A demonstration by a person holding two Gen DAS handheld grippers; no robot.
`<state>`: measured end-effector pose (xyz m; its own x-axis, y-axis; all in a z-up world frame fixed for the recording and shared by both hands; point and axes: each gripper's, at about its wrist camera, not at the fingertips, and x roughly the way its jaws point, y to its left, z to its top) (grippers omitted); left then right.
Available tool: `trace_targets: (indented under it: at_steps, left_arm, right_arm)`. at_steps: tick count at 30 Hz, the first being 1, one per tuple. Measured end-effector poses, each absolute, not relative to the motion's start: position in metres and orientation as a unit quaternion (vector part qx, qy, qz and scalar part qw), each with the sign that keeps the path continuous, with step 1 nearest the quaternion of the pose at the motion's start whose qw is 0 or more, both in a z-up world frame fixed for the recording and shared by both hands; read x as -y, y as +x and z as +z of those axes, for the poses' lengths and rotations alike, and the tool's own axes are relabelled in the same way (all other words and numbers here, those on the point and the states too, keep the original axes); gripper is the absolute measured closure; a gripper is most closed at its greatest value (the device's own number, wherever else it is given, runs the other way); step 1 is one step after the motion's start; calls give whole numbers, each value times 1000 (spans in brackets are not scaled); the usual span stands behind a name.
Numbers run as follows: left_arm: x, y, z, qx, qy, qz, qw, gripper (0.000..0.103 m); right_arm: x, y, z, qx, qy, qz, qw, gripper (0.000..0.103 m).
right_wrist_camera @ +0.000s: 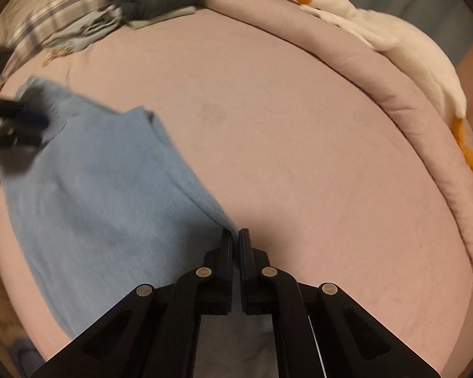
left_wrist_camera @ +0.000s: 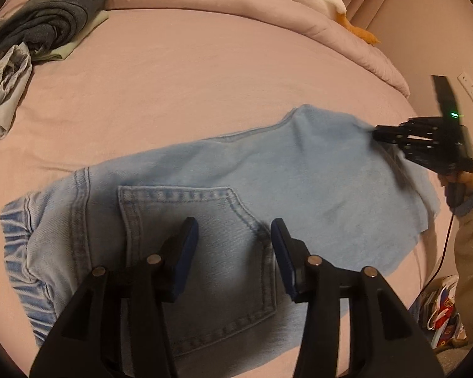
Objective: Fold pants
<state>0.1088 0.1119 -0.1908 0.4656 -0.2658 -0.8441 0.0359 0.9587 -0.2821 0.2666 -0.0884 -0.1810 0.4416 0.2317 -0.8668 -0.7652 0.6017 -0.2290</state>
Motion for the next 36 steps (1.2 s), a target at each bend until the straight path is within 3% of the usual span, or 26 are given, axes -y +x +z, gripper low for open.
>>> trace_targets:
  at_steps: [4,6,7,10,14,21,25,36]
  left_arm:
    - [-97,104,-184,-510,-81,-87,852,56]
    - [-86,98,-179,-506,-66,-107,854,55]
    - [-80,95,-179,-505,-61,-119,853,54]
    - [-47,82,-177,-506,-41,-171,844,53]
    - [15,75,-173,-499,-12,-248,830,53]
    - [100,72,-186,-484,80,-306,816,55]
    - [108,85,-195,-491,110,-284,816,63]
    - [106,82,-201,-490,167,-261,815,61]
  right_arm:
    - [85,286,-206,-462,-272,269,800,99]
    - [100,279,-195,-440,-204,249,838,96]
    - [111,270,-187,-425,-169,240,856,92]
    - [147,221,-177,-387,-80,241,886,67]
    - [209,169,-194,-405,-15,222,887,67]
    - [392,113,-195,-370,288,59,881,67]
    - [413,101,-213,-362,348,45,864,67]
    - [423,123,-234,-380,413,64,825,67]
